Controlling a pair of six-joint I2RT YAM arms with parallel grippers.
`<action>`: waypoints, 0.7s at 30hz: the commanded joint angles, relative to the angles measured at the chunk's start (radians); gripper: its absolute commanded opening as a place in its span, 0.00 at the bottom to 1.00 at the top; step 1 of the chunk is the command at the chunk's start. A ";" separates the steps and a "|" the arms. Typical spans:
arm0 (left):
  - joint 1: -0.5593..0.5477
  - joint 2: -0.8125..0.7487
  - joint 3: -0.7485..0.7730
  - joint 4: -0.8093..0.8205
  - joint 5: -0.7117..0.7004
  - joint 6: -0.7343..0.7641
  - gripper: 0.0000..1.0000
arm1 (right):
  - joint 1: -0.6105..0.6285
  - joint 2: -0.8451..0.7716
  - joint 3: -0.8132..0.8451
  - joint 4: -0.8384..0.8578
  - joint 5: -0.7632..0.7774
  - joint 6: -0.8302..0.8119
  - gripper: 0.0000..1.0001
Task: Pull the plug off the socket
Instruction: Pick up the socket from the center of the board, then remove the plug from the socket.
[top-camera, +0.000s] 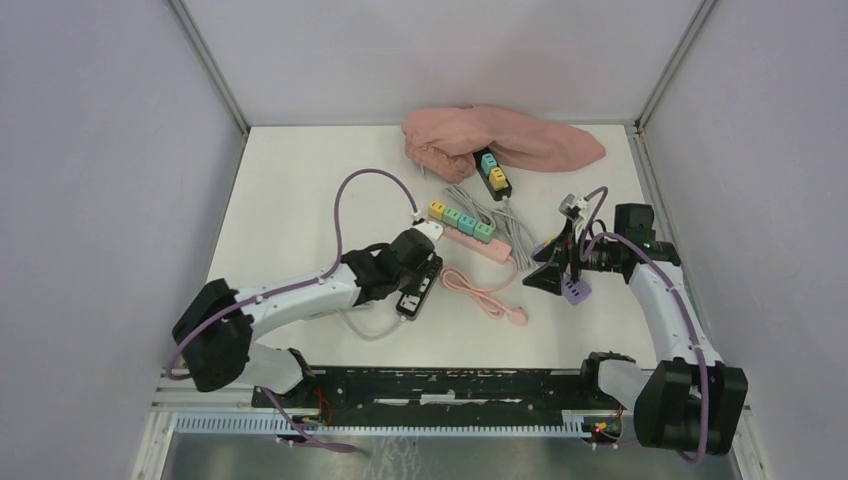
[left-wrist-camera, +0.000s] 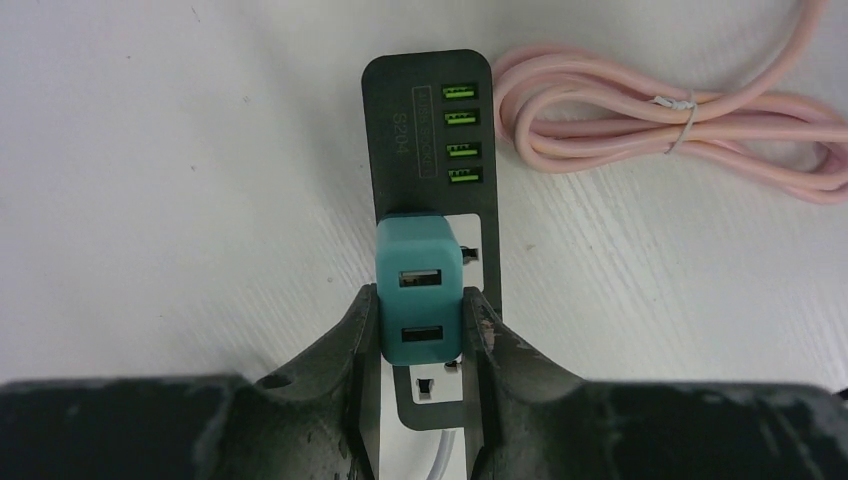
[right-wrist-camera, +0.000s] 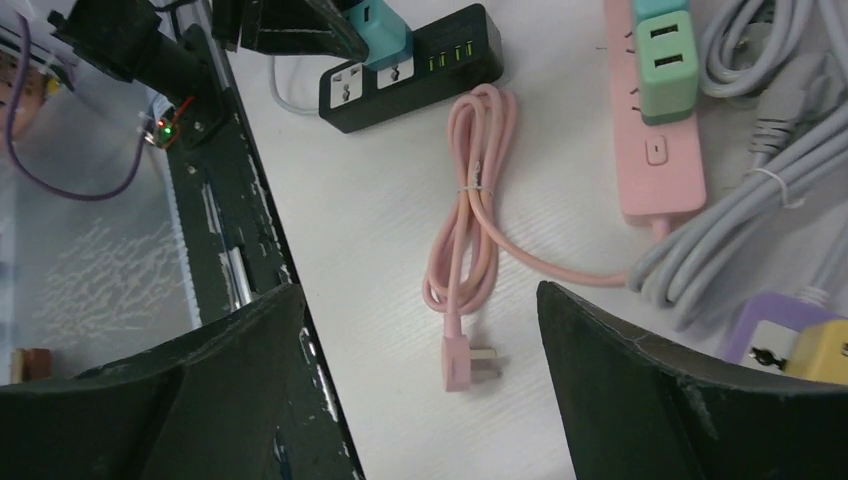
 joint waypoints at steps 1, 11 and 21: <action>-0.003 -0.221 -0.126 0.247 0.058 0.066 0.03 | 0.074 0.049 -0.043 0.386 -0.017 0.476 0.92; -0.050 -0.340 -0.266 0.673 0.073 -0.080 0.03 | 0.192 0.107 -0.133 0.850 0.152 1.026 0.92; -0.198 -0.207 -0.143 0.676 -0.275 -0.361 0.03 | 0.254 0.081 -0.166 0.915 0.250 1.135 0.93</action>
